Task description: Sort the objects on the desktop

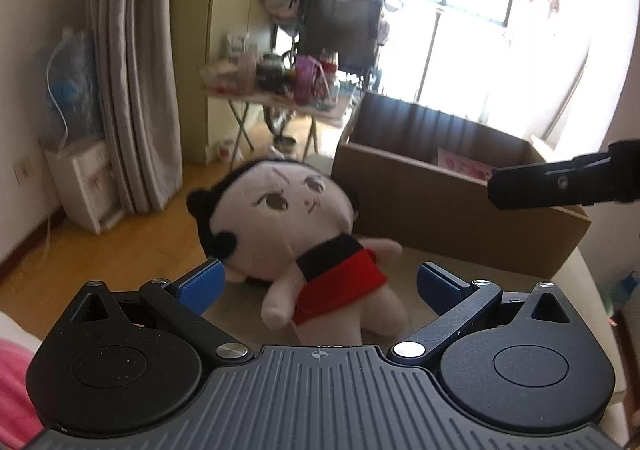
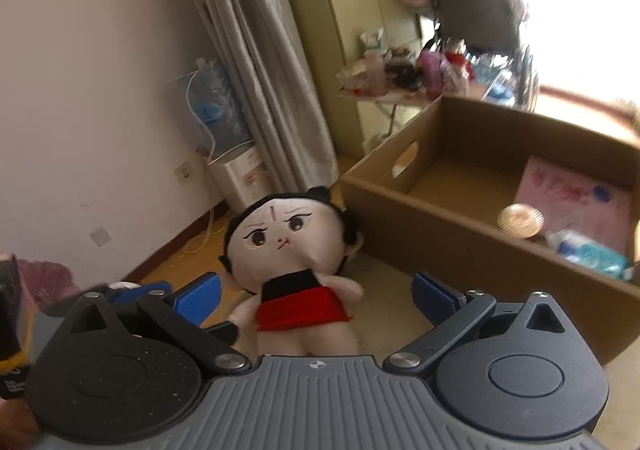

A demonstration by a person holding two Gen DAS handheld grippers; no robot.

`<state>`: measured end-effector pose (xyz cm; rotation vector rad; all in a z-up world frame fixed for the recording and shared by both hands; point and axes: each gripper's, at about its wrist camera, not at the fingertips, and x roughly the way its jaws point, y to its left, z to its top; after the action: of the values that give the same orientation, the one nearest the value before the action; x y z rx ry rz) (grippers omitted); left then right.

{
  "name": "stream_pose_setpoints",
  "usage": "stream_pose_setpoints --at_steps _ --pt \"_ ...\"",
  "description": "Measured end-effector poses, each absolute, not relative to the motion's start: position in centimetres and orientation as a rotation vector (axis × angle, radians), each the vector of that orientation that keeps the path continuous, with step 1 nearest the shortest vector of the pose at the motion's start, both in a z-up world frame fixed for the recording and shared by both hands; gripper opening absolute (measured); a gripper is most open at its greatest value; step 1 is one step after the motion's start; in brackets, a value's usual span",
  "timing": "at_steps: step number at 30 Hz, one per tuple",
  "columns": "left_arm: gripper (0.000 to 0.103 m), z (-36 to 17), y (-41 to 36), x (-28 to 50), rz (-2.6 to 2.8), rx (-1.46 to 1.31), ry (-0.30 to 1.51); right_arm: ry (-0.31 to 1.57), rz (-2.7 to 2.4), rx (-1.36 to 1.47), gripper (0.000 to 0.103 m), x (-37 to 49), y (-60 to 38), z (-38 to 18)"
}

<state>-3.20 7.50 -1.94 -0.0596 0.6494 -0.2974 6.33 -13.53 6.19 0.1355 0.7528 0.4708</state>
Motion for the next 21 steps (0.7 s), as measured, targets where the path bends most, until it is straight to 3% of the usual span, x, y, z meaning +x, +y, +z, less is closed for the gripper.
stream_pose_setpoints --at_steps 21 --pt "0.103 -6.9 6.5 5.1 -0.42 -0.174 0.974 1.12 0.572 0.385 0.103 18.9 -9.5 -4.4"
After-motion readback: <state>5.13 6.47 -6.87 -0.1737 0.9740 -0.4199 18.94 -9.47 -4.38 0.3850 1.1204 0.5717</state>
